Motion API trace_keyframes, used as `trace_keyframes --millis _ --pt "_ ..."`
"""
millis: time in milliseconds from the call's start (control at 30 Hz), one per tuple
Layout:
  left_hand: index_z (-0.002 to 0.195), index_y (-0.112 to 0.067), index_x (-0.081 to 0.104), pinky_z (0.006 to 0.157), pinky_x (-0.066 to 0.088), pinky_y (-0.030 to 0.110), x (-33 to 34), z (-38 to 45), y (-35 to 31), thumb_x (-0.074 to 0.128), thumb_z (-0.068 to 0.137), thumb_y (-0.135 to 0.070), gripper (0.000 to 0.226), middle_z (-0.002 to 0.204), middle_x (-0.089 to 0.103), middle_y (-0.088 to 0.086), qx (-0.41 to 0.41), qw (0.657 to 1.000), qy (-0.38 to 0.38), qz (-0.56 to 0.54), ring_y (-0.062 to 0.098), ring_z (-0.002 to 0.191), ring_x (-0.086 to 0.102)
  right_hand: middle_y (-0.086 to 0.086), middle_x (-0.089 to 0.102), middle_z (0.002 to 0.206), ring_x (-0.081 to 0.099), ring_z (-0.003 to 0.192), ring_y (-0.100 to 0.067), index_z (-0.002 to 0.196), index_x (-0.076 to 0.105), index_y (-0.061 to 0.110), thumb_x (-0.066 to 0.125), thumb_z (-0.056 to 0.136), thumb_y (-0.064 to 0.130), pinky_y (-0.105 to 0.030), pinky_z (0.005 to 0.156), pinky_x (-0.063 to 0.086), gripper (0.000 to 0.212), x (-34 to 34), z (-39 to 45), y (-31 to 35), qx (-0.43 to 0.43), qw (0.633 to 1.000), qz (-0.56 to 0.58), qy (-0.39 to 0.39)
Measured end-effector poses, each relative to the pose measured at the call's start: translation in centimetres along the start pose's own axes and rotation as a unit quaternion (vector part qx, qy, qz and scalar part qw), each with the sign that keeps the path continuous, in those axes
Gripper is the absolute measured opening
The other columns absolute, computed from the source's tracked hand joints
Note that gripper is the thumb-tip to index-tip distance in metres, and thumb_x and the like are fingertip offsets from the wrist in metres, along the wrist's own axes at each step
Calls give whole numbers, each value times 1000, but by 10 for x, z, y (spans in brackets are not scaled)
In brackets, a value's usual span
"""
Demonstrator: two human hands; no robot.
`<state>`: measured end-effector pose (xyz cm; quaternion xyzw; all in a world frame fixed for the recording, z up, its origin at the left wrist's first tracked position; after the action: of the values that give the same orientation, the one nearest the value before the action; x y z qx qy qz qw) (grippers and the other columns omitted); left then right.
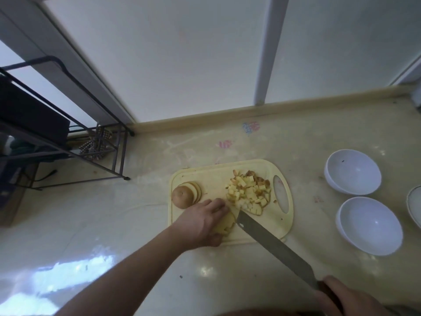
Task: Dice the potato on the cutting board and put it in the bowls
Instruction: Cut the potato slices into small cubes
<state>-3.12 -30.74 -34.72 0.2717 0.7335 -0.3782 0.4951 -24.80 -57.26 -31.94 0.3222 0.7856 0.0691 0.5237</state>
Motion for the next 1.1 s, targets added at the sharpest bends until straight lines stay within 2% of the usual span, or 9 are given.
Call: trace_keyframes --millis 67,133,233,333,500,733,933,1033,1100 --pt "143 -10 50 88 57 39 8 -14 -8 67 80 -48 75 137 47 8 -99 993 -47 -37 28 111 58 22 44 45 56 48 7 67 39 42 5 79 93 -13 57 44 62 -2 10 18 -9 998 -23 51" --pt "141 -8 52 89 57 39 15 -23 -18 67 79 -46 74 134 48 8 -189 973 -93 -93 29 113 58 18 60 57 62 66 3 74 46 42 9 64 101 -16 70 47 71 -5 18 36 -22 998 29 45" --pt "150 -6 39 98 52 36 17 -31 -30 70 84 -42 82 143 41 8 -279 940 -133 -146 27 122 52 16 62 62 59 80 10 72 51 38 51 93 61 -20 74 40 31 -2 25 65 -39 993 105 46" --pt "154 -12 33 86 53 31 14 -39 -31 75 83 -39 86 144 34 3 -329 914 -153 -182 22 111 58 16 62 56 60 70 7 64 55 35 54 98 44 -24 66 40 35 11 37 77 -19 991 121 61" --pt "139 -9 55 86 56 33 21 -46 -27 80 77 -16 67 139 44 6 -355 884 -179 -248 25 94 65 -5 58 55 59 62 -18 63 48 17 48 100 45 -37 72 49 46 26 40 89 44 980 176 77" --pt "129 -9 65 87 56 35 28 -38 -33 82 74 -6 58 129 56 0 -373 849 -217 -305 18 88 62 3 55 64 53 76 -19 78 48 17 39 105 42 -26 68 30 38 43 30 112 41 981 170 86" --pt "137 -11 59 82 49 23 25 -35 -26 85 76 -18 66 116 51 -7 -326 880 -170 -301 11 78 57 -3 58 62 61 76 -25 77 50 13 39 103 46 -33 75 42 43 36 33 113 43 976 181 109" --pt "135 -12 61 80 49 24 24 -31 -22 88 72 -22 69 107 48 -8 -325 879 -164 -309 13 78 58 -4 58 58 64 72 -23 72 47 15 33 95 64 -36 77 50 56 32 37 113 34 974 190 115" --pt "131 -13 64 75 46 17 25 -31 -21 90 68 -20 69 104 50 -9 -331 866 -182 -326 5 72 55 1 60 55 59 60 -10 68 44 18 24 75 92 -23 64 46 77 29 40 110 26 976 189 109"
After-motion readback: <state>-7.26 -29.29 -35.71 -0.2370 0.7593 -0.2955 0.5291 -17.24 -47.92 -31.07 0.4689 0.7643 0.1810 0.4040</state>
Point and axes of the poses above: each hand's wrist, its own z-axis towards the middle knuckle, its own x-axis out of the palm, y = z × x, the point moved 3 cm from there along z, towards the middle knuckle
